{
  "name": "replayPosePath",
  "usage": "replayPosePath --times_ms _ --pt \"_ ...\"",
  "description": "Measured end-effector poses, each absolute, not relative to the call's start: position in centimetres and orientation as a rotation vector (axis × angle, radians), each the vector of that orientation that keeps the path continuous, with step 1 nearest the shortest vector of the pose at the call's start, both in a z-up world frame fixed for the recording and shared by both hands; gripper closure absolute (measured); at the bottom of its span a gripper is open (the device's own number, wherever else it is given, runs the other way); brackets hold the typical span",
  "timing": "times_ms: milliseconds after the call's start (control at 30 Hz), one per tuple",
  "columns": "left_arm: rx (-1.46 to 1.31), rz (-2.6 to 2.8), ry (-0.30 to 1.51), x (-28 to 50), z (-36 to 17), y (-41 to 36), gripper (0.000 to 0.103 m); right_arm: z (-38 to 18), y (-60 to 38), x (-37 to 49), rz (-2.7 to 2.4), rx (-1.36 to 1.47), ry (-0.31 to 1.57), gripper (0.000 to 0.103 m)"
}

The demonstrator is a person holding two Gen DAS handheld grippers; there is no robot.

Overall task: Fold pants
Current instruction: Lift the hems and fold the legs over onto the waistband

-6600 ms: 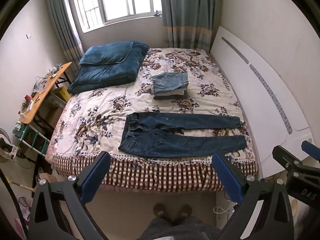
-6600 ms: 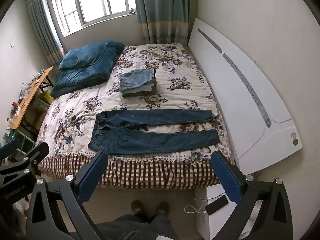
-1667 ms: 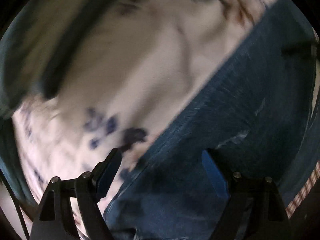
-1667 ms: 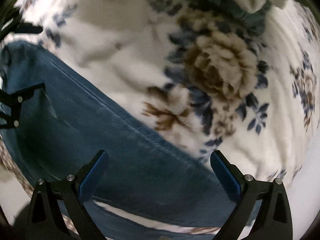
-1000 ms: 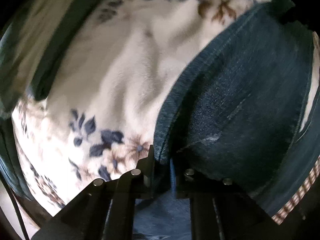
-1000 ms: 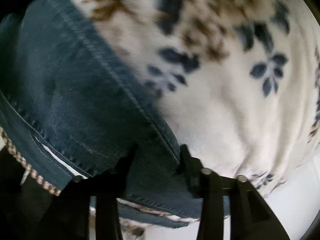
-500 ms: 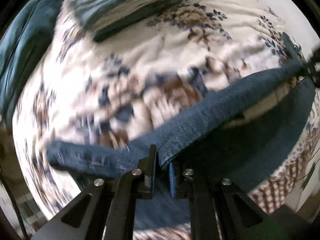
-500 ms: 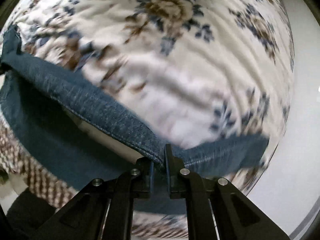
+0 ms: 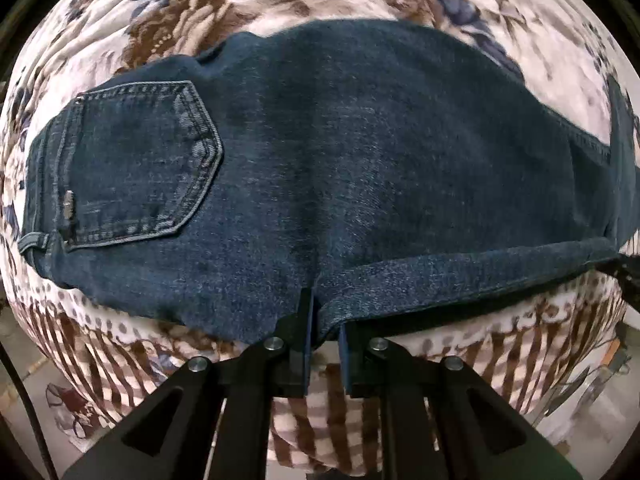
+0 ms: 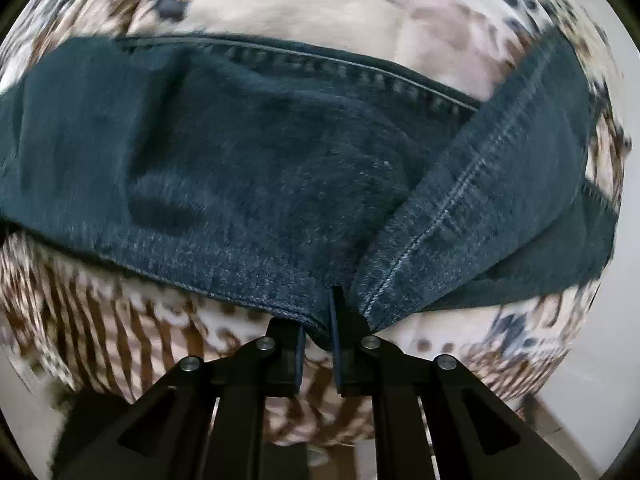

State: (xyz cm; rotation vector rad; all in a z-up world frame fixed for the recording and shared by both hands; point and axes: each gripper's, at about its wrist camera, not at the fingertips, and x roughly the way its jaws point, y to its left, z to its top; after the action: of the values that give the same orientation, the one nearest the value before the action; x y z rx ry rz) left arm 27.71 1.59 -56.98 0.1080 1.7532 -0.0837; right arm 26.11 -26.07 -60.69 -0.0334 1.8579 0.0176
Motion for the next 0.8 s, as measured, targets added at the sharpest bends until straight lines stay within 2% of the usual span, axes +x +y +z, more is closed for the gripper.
replayPosePath --times_ms 200,267,300,333,400,500,600,800 --pt "0.070 -0.036 1.685 28.1 -53.4 1.7 0.088 -58.8 -25.5 26.1 -0.014 -0.036 1.838 0.087" --pt "0.056 -0.034 1.667 28.1 -52.4 1.6 0.082 -58.0 -25.0 26.3 -0.022 -0.040 1.831 0.079" --pt "0.052 -0.031 1.656 28.2 -51.9 1.6 0.074 -57.4 -24.8 26.3 -0.009 -0.011 1.826 0.060" --pt "0.048 -0.024 1.645 28.2 -51.3 1.8 0.070 -57.0 -24.6 26.3 0.005 0.016 1.820 0.033" --pt "0.043 -0.012 1.632 28.4 -50.5 2.2 0.051 -56.0 -23.6 26.0 0.006 0.041 1.815 0.011" --pt "0.049 0.026 1.569 28.0 -48.4 3.2 0.029 -53.9 -21.9 25.4 -0.022 0.022 1.784 0.010" --pt "0.022 0.046 1.531 27.7 -46.6 4.4 0.019 -51.8 -20.9 25.1 -0.060 0.055 1.745 0.010" --pt "0.058 0.094 1.460 28.8 -46.2 6.4 0.017 -49.6 -22.8 25.8 -0.171 0.122 1.664 0.010"
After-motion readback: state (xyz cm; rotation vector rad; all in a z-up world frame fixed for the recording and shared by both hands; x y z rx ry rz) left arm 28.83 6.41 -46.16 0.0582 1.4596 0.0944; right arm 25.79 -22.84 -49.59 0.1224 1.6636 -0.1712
